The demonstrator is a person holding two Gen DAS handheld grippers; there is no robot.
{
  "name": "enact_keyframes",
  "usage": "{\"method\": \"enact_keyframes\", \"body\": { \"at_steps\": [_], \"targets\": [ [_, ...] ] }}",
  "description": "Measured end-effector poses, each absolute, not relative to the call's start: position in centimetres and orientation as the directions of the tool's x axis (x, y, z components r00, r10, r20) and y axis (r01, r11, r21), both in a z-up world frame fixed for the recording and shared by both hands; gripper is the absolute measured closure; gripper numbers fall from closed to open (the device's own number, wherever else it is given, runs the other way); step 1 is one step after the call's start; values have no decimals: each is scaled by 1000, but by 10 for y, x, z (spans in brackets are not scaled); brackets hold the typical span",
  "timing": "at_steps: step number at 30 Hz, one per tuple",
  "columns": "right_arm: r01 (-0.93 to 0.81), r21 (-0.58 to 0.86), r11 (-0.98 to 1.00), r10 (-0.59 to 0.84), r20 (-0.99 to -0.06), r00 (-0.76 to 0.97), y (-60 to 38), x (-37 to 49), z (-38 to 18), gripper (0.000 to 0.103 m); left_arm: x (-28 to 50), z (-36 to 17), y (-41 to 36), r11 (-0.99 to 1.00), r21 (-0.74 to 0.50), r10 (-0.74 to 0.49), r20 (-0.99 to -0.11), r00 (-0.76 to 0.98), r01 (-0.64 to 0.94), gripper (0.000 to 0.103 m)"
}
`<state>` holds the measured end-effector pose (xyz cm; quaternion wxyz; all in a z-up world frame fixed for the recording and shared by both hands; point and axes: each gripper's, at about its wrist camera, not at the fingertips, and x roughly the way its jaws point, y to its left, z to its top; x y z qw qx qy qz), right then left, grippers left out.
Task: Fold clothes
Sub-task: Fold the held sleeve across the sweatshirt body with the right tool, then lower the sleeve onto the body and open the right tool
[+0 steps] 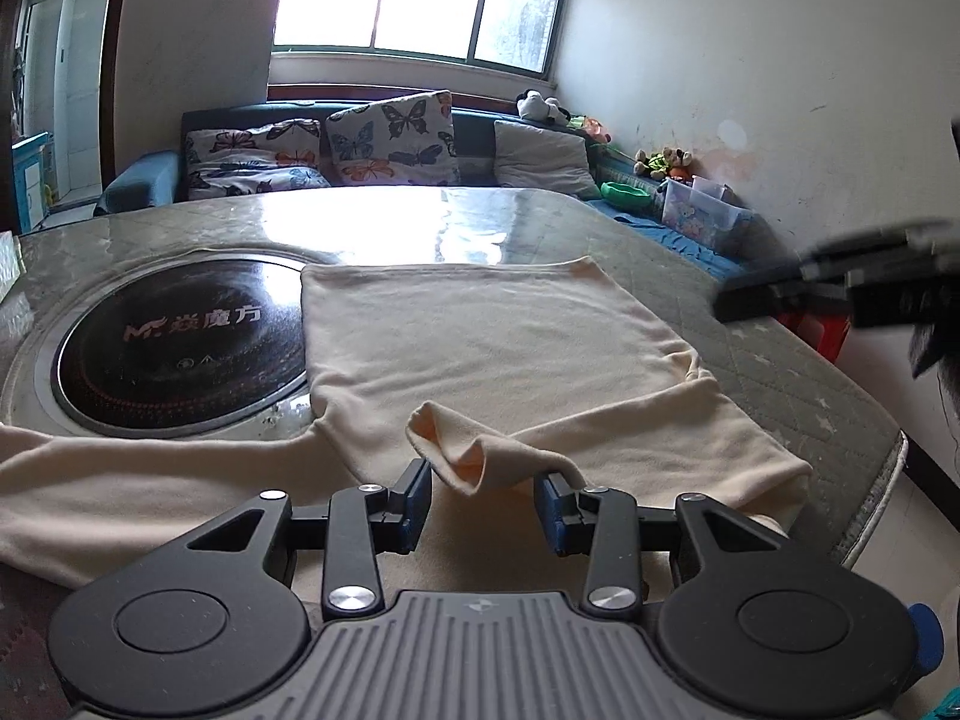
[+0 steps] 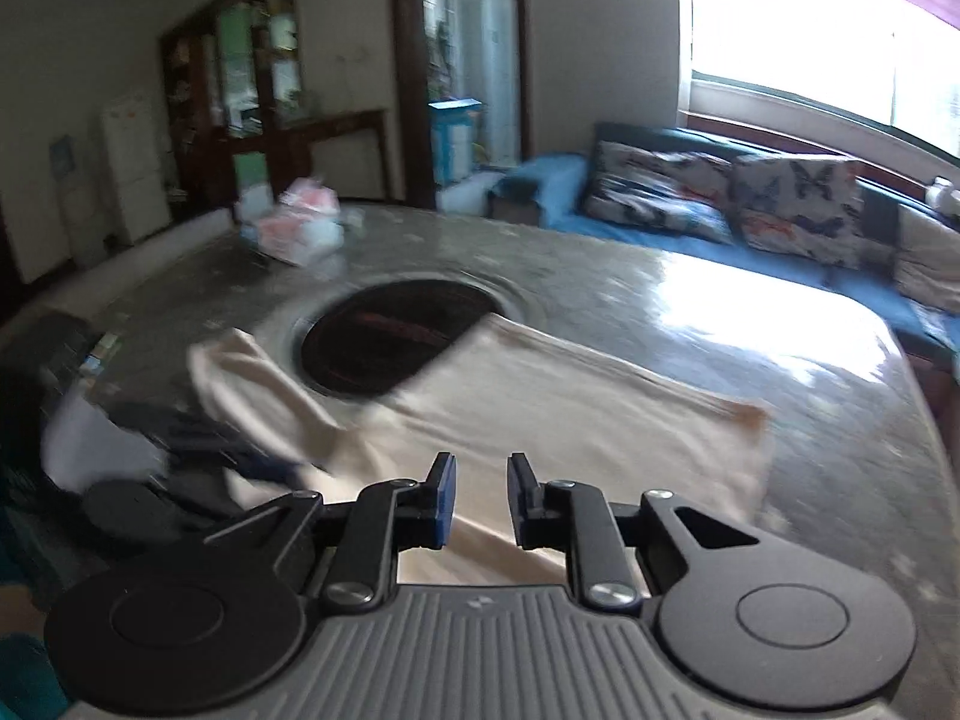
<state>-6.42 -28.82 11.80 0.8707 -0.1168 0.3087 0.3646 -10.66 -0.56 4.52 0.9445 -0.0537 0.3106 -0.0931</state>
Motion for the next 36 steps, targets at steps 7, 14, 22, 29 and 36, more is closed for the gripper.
{"method": "enact_keyframes", "body": {
  "at_steps": [7,14,22,29,36],
  "targets": [
    [-634,-34,773,429,-709,561,-345,-49,85,86,-109,50,8,981,-150,-186,-587,788,120,62],
    [-732,-44,680,486,-720,495,-333,-29,68,86,-101,48,32,993,-114,-85,-619,781,18,62],
    [-865,-92,493,498,-786,367,-308,-3,61,86,-93,38,49,994,-99,-32,-663,748,-45,62],
    [-931,-52,362,481,-845,235,-298,16,57,85,-90,32,49,995,-90,-35,-671,740,-34,59],
    [-926,-47,376,470,-851,234,-307,16,66,99,-91,31,47,997,-74,-32,-668,743,-24,57]
  ]
}}
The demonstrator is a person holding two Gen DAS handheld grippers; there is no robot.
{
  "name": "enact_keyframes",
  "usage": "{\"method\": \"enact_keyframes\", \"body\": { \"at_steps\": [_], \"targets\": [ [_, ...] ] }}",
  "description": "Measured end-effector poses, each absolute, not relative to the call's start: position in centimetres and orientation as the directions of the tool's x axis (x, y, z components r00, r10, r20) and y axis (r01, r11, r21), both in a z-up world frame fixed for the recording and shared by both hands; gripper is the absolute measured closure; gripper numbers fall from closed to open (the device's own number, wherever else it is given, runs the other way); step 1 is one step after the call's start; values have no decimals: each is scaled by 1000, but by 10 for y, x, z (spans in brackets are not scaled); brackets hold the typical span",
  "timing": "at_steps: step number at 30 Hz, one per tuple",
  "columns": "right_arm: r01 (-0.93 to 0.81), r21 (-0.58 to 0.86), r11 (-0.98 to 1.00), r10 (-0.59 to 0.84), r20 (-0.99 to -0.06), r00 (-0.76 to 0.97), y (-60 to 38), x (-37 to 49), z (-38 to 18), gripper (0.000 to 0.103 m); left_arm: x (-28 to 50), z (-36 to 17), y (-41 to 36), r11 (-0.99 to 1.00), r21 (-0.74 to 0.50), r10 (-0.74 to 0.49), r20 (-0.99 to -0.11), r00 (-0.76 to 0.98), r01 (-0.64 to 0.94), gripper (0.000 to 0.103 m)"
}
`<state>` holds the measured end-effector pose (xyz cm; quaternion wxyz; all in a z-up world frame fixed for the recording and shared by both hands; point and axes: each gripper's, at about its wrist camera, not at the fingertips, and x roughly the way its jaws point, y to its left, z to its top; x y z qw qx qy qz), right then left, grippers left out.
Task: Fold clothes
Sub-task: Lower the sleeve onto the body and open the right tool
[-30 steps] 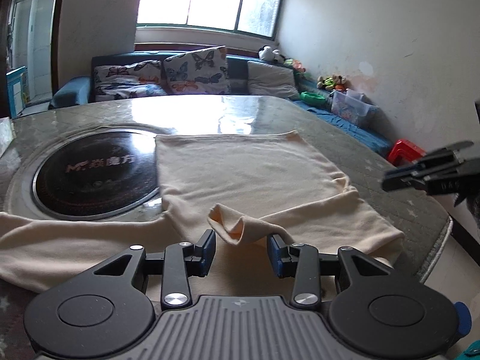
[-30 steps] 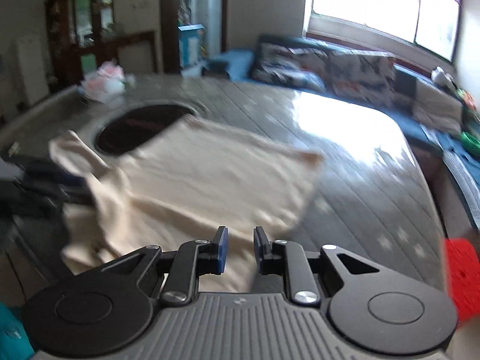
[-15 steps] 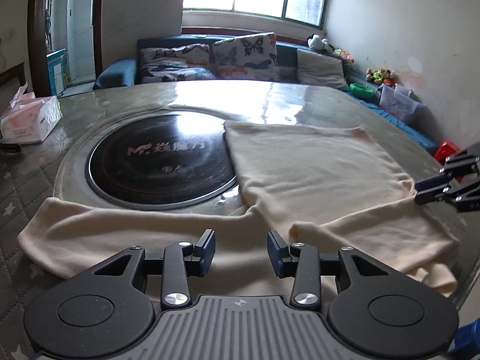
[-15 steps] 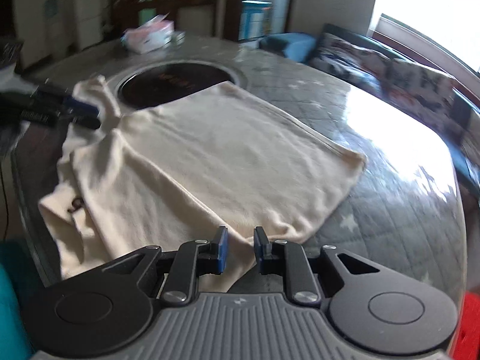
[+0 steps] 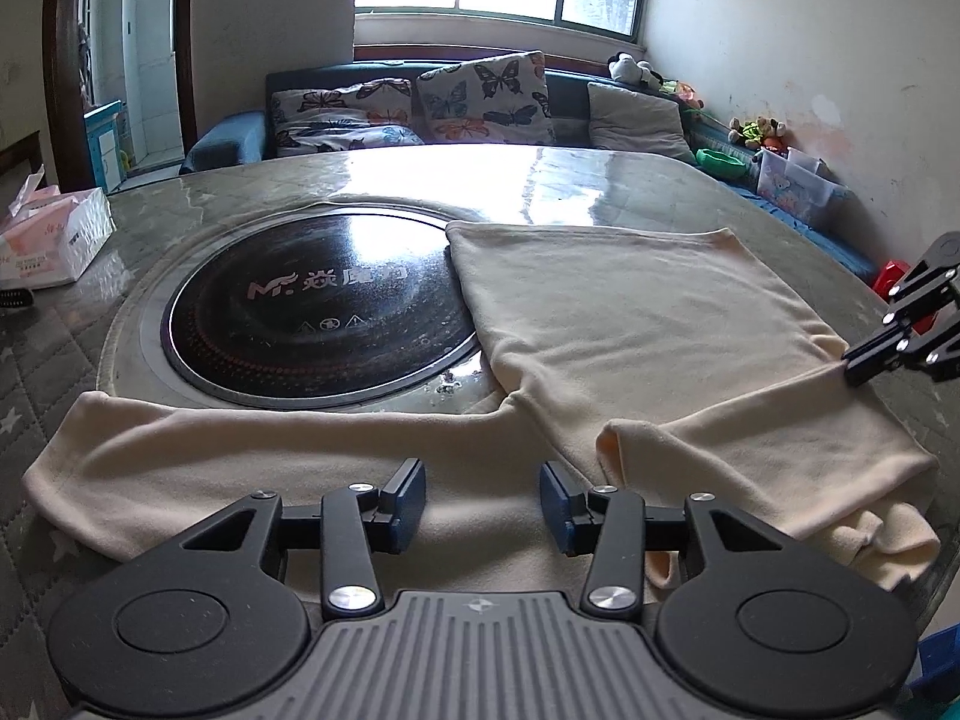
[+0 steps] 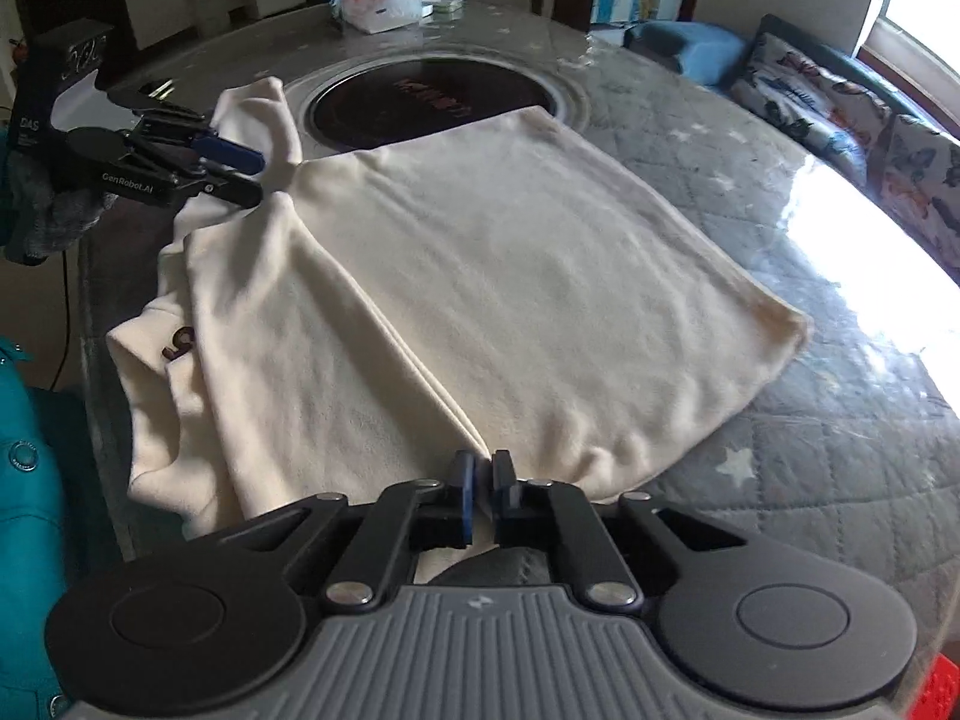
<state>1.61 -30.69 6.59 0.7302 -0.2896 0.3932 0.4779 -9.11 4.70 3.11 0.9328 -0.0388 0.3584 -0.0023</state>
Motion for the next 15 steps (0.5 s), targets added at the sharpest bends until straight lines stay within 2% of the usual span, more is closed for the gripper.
{"method": "enact_keyframes", "body": {
  "at_steps": [5,10,15],
  "targets": [
    [-894,-67,444,462,-837,293,-329,13,75,99,-90,31,48,998,-67,-30,-665,746,-19,57],
    [-852,-7,523,508,-800,318,-341,13,66,96,-89,36,45,998,-49,-9,-666,746,-31,57],
    [-832,-26,554,534,-756,379,-343,-2,76,94,-94,59,27,997,-71,-76,-616,784,40,58]
  ]
}}
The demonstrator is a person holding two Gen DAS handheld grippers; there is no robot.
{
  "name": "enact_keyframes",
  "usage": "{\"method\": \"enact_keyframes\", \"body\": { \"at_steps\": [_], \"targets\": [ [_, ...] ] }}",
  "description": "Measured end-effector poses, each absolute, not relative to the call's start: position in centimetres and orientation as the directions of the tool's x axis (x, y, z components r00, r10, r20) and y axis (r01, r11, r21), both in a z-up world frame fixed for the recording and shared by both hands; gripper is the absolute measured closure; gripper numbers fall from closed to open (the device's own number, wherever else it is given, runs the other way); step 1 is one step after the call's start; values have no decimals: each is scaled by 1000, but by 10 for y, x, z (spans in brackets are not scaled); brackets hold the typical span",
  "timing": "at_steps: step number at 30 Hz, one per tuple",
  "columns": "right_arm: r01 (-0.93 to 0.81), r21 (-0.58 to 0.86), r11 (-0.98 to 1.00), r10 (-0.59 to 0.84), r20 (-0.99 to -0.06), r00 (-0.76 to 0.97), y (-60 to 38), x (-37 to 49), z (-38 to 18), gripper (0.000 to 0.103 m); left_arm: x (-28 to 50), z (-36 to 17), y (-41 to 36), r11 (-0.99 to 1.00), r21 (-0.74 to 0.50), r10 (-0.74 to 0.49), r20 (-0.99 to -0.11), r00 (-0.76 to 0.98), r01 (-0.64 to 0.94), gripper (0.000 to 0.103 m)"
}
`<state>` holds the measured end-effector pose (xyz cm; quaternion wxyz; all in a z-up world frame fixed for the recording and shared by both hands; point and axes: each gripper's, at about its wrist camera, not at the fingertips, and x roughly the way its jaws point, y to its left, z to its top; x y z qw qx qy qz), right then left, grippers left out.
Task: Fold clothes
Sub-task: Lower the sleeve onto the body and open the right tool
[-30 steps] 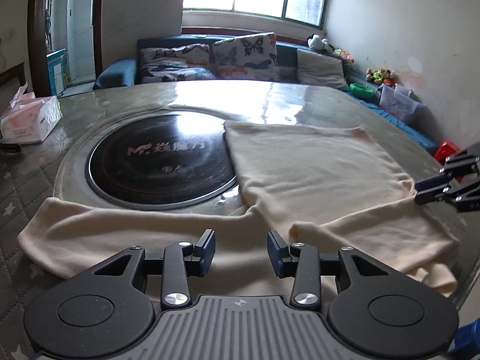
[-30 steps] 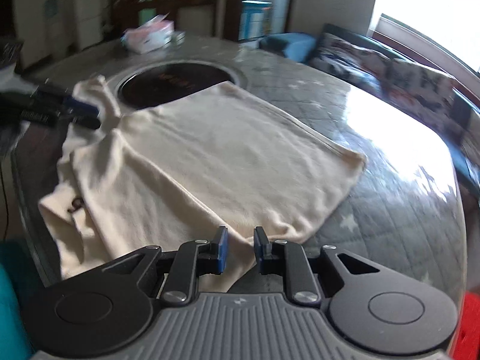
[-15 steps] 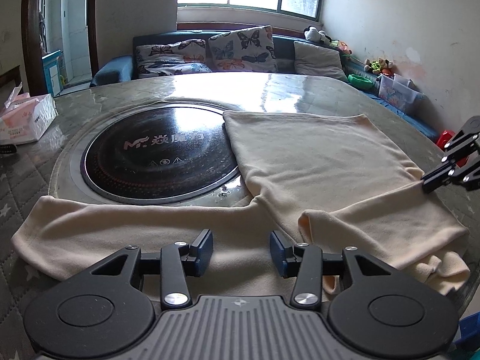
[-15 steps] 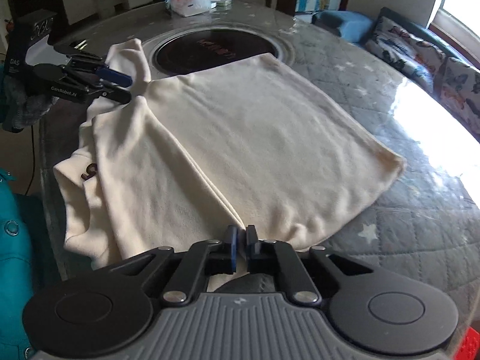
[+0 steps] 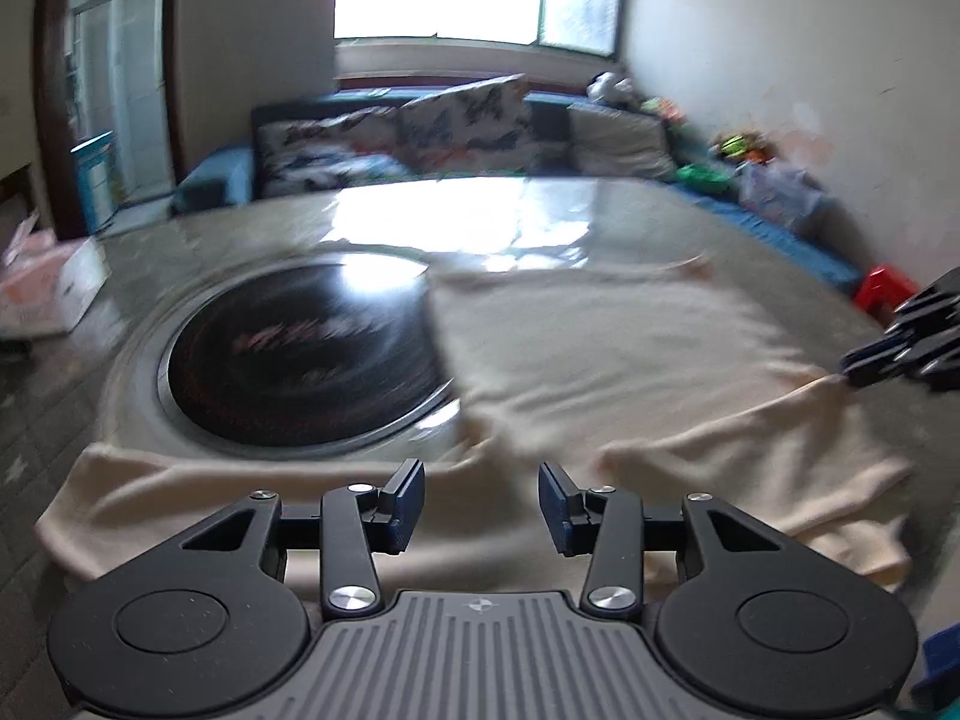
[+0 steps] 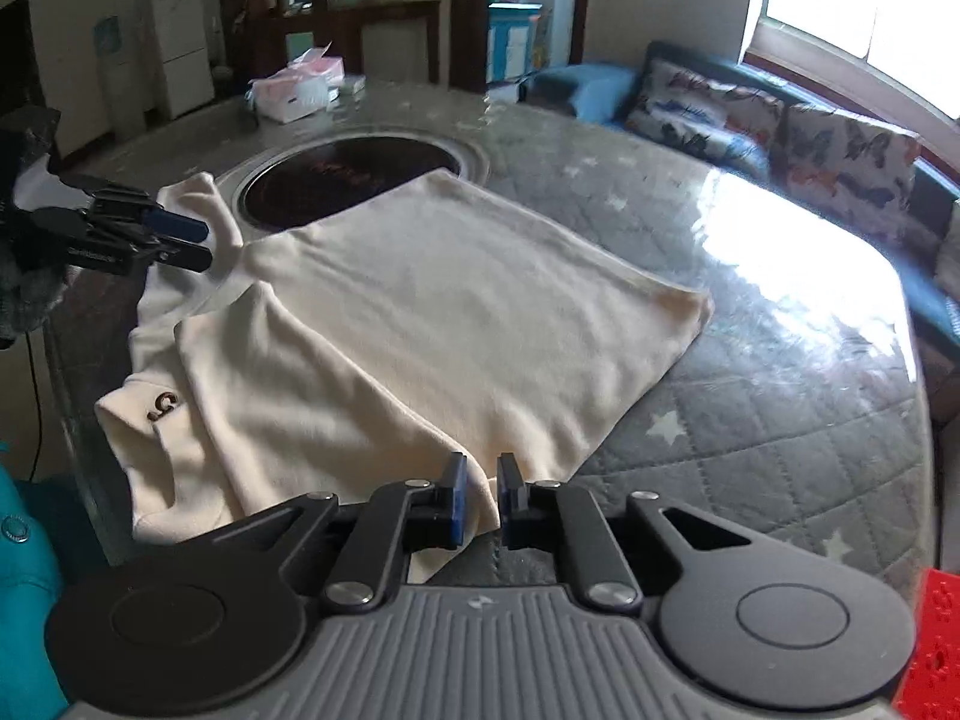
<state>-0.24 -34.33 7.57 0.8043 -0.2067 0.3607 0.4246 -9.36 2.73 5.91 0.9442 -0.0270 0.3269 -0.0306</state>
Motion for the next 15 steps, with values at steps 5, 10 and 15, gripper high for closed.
{"method": "enact_keyframes", "body": {
  "at_steps": [5,10,15],
  "targets": [
    [-852,-6,523,560,-752,349,-337,-27,72,93,-93,61,-11,973,-115,-227,-595,771,198,58],
    [-867,3,498,561,-763,320,-334,-54,61,92,-88,44,-34,959,-125,-276,-608,744,253,60],
    [-851,3,525,553,-761,339,-340,-73,53,91,-93,30,-30,967,-79,-237,-626,743,242,64]
  ]
}}
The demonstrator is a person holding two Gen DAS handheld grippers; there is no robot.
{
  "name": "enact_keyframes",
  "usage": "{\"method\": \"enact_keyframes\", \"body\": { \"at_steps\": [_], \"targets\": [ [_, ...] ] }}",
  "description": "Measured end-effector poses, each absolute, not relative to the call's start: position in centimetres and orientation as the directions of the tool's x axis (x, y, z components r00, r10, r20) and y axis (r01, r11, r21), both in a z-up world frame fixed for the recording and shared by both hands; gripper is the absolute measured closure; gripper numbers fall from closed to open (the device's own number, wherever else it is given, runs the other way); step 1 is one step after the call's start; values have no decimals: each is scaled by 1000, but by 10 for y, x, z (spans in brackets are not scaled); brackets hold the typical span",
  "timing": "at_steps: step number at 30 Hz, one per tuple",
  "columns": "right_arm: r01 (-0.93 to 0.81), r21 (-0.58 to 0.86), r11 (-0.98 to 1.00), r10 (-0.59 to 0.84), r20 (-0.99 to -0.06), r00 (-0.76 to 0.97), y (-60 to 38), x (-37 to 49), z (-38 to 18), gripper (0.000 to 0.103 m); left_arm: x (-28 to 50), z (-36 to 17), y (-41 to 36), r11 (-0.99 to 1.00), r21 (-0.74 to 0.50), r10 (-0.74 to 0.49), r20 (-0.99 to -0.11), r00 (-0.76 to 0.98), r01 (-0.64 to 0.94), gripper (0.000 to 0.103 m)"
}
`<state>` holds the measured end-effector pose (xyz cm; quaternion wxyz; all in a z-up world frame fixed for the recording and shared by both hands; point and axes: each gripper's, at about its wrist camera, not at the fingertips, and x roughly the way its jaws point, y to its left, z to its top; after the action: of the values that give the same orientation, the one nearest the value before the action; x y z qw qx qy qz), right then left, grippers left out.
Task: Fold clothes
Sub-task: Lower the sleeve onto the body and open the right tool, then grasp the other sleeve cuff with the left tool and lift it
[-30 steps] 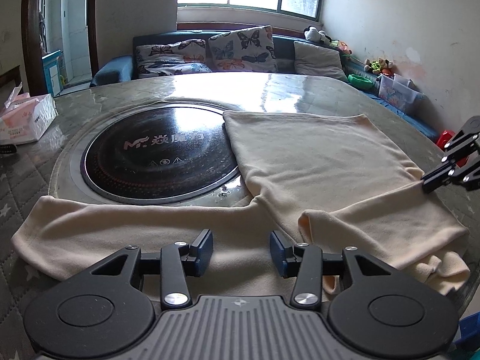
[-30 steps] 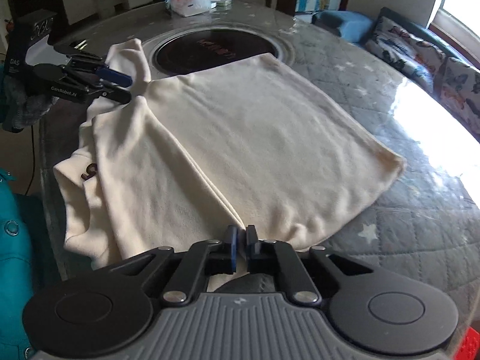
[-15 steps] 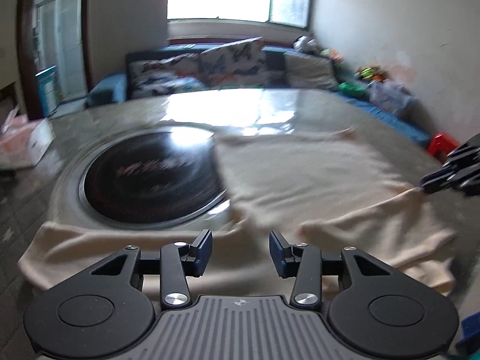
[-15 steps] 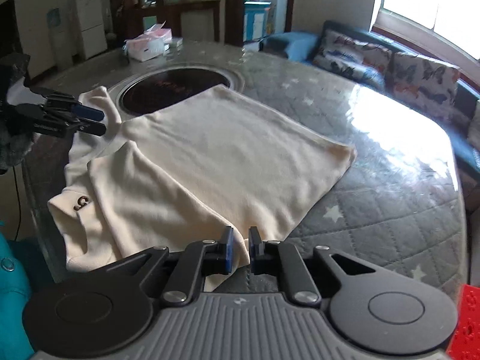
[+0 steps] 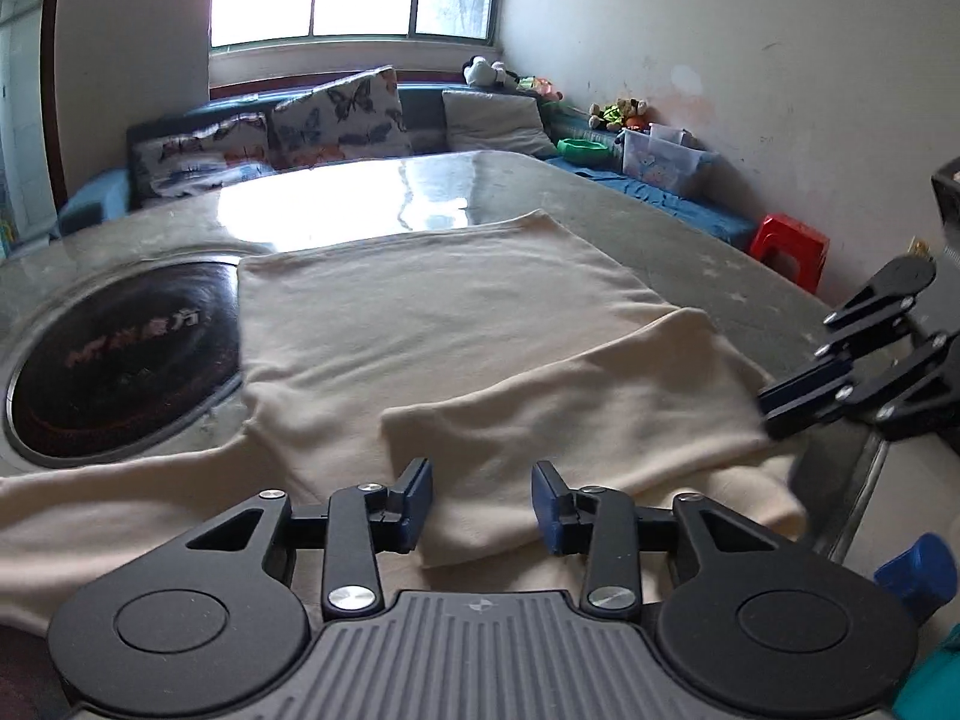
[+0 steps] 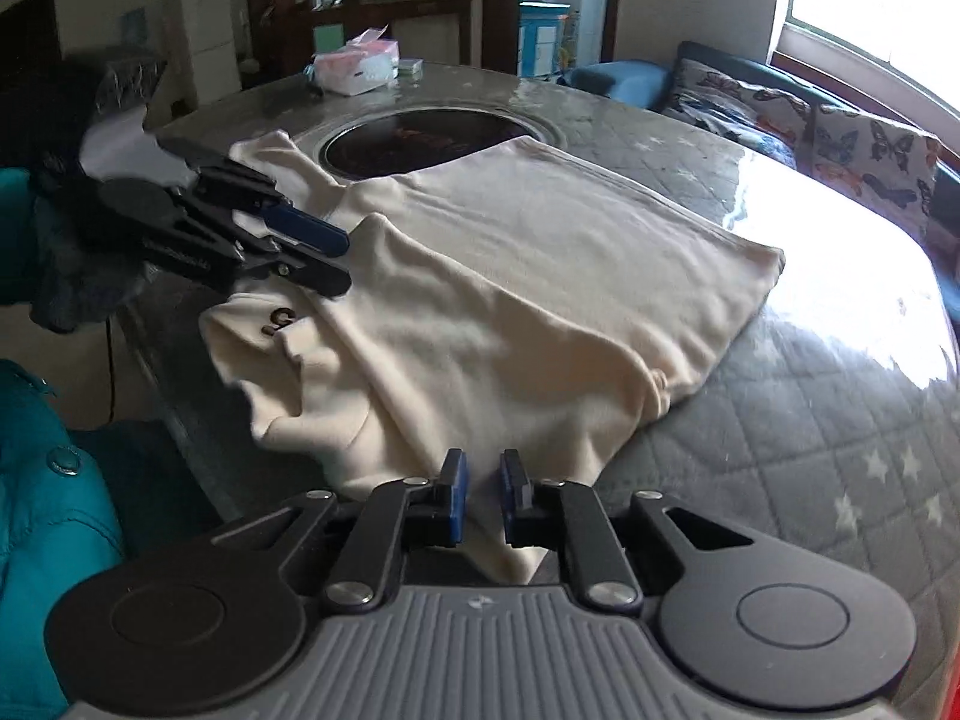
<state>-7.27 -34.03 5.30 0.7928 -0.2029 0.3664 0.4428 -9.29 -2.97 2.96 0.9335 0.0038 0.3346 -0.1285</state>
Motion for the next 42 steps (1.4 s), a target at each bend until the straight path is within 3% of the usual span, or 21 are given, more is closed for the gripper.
{"method": "enact_keyframes", "body": {
  "at_steps": [8,13,21,26,27,30,35,42],
  "targets": [
    [-779,-16,627,547,-703,454,-332,-42,65,89,-96,36,-25,971,-97,-231,-612,756,218,64],
    [-735,4,678,507,-727,463,-327,-20,46,87,-100,33,-17,978,-94,-202,-629,751,184,64],
    [-756,-4,654,534,-706,465,-302,-25,58,87,-84,47,-35,965,-116,-258,-570,780,234,64],
    [-752,11,659,525,-723,449,-285,-23,44,87,-67,31,-36,974,-112,-225,-607,763,198,69],
    [-751,11,660,524,-723,450,-283,-24,43,86,-66,28,-33,975,-115,-219,-613,759,188,75],
    [-759,15,651,537,-716,445,-278,-28,45,85,-73,30,-23,975,-136,-223,-604,765,177,75],
    [-792,13,610,559,-715,419,-262,-39,45,84,-91,37,-5,982,-143,-186,-589,786,125,75],
    [-855,8,518,594,-723,353,-226,-59,42,83,-120,48,50,987,-140,-17,-578,816,-78,74]
  ]
}}
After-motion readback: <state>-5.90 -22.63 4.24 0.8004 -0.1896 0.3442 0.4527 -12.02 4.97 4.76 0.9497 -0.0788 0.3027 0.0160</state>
